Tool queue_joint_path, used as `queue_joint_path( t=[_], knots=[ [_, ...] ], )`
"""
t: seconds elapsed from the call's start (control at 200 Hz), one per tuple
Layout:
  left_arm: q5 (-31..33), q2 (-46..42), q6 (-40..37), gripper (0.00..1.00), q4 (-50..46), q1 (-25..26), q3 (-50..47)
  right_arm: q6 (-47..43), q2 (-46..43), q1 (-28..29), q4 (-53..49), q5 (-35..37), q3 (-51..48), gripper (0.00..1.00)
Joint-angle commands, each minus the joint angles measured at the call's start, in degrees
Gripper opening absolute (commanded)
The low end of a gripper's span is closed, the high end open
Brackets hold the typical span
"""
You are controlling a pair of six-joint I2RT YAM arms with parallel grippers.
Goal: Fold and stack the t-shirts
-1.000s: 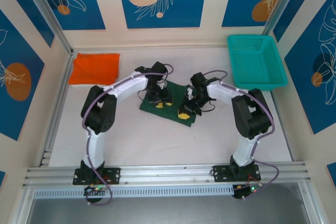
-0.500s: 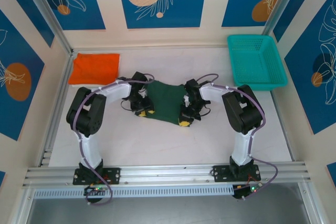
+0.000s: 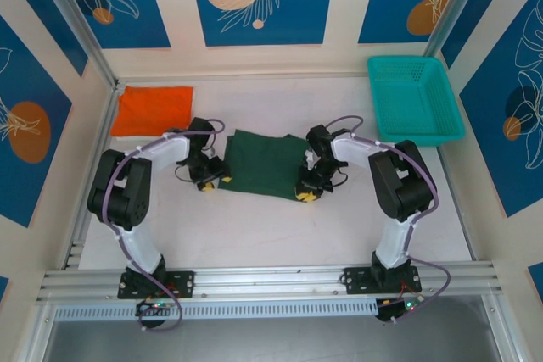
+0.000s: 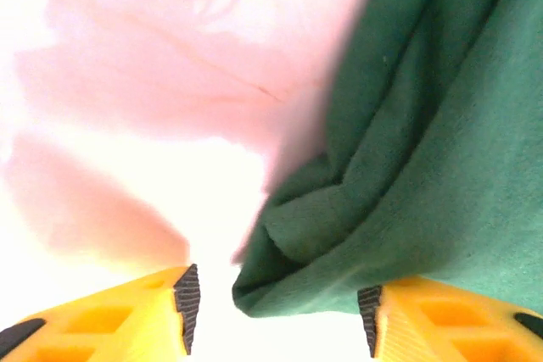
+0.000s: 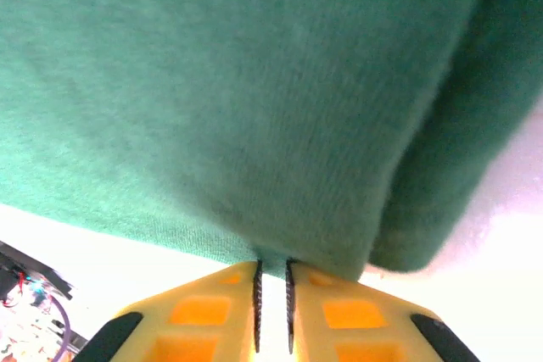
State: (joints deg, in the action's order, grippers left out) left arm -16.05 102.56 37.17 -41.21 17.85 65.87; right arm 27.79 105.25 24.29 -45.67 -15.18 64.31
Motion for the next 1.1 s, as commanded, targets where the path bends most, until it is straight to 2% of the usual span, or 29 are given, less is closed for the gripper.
queue_joint_path(
  t=[0.0, 0.115, 0.21, 0.3, 0.49, 0.615, 0.685, 0.75, 0.83, 0.87, 0.92, 0.955, 1.025, 1.095],
  knots=[
    [4.97, -4.91, -2.33, 0.58, -3.54, 0.56, 9.56, -0.83, -4.98, 0.01, 0.00, -2.43, 1.83, 0.23],
    [6.06, -2.72, -4.73, 0.65, -3.59, 1.40, 18.22, 1.78, -5.21, -2.48, 2.21, -5.64, 5.67, 0.26],
    [5.53, 3.95, -7.97, 0.70, -4.75, 1.40, 25.71, 6.02, -2.13, -6.25, 3.12, -7.53, 9.87, 0.27],
    [4.36, 11.53, -11.18, 0.71, -6.20, 1.40, 33.86, 9.84, 1.36, -9.16, 3.11, -8.12, 14.25, 0.27],
    [-6.45, 27.99, -15.23, 0.65, -12.73, 2.33, 52.27, 13.25, 11.22, -10.97, 1.49, -9.96, 25.46, 0.26],
    [-7.41, 31.55, -14.58, 0.65, -11.59, 2.98, 53.57, 14.79, 18.34, -11.23, -0.66, -10.26, 31.87, 0.23],
    [-5.94, 33.06, -14.74, 0.64, -12.04, 3.01, 53.68, 16.73, 21.42, -11.67, -0.68, -10.74, 33.59, 0.21],
    [-2.67, 34.75, -14.19, 0.59, -14.04, 2.65, 54.52, 17.94, 23.78, -12.14, -1.54, -10.53, 34.77, 0.20],
    [0.40, 36.31, -12.71, 0.45, -15.52, 1.75, 54.68, 18.19, 25.96, -12.59, -3.15, -9.59, 35.91, 0.19],
    [1.92, 36.79, -12.01, 0.33, -16.10, 1.26, 54.67, 18.17, 26.67, -12.84, -3.92, -9.35, 36.19, 0.19],
    [2.87, 36.90, -11.71, 0.14, -16.40, 0.73, 54.53, 18.17, 27.21, -13.12, -4.17, -9.53, 36.23, 0.19],
    [3.57, 36.55, -11.73, 0.06, -16.46, 0.41, 54.21, 18.23, 27.21, -13.33, -4.26, -9.35, 36.21, 0.19],
    [4.98, 34.91, -11.88, 0.00, -15.60, -0.02, 52.97, 18.26, 27.20, -13.40, -4.34, -8.99, 36.31, 0.19],
    [6.67, 33.06, -11.65, 0.00, -14.46, -0.65, 51.31, 18.26, 27.28, -13.48, -4.34, -8.93, 36.51, 0.20]
  ],
)
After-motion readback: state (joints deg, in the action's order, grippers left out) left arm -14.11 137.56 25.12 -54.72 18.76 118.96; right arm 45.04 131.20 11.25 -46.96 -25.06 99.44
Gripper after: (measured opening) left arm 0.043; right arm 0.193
